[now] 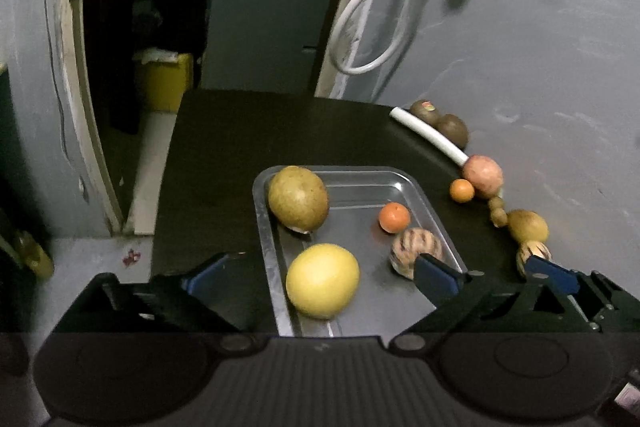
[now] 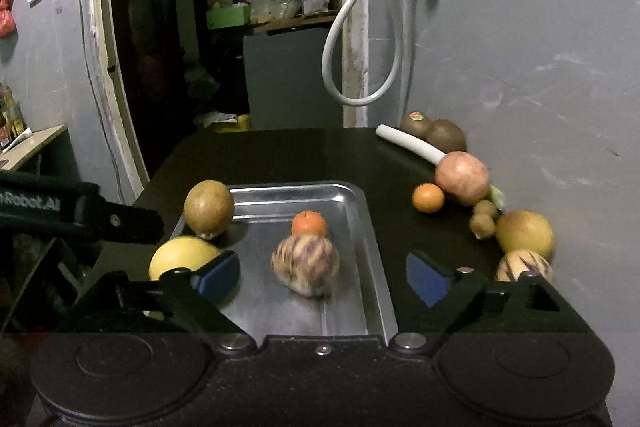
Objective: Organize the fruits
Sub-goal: 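Lower the pomelo and pepino onto the tray and open both tools, then move both tools back toward the fruit row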
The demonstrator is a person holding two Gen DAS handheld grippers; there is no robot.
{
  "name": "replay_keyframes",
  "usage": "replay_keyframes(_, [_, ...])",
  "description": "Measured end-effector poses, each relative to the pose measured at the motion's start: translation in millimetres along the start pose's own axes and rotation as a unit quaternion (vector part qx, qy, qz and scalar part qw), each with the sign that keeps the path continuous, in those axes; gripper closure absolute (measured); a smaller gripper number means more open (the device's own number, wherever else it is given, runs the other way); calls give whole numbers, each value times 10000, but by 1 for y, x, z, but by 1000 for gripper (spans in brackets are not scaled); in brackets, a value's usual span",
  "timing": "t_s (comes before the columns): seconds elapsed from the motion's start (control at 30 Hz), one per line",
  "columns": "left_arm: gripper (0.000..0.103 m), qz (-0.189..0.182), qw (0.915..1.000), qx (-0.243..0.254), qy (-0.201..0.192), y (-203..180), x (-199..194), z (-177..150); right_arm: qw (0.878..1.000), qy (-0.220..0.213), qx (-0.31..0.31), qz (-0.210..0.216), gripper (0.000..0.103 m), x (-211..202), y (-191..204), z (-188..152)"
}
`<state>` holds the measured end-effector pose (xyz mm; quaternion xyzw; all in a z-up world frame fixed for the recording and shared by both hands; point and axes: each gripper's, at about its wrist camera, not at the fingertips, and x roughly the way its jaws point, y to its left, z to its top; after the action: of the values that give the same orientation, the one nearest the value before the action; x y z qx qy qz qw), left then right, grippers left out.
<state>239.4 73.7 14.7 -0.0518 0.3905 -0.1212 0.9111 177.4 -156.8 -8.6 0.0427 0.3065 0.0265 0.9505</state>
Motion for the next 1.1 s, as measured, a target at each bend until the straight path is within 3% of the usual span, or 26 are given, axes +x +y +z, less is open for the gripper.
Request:
replay_keyframes(0.27, [0,-430,9943,974,-62,-12,-39,-25,9995,202,-118,-220,1,-65,-1,-37])
replay_keyframes(0.53, [0,-668,9873,1318,578,-25,-38,-58,9933,719,407,-812,1,-109,-23,-72])
replay_keyframes(0.83, [0,-586,9774,1670,1155,-52,-11,-77,9831,966,830,-1314,1,-114,-63,-85])
replay_keyframes(1.1, [0,-640,9732,1842,1216,-88,15,-73,9812,869,1054,-1365,1,-95,-93,-68])
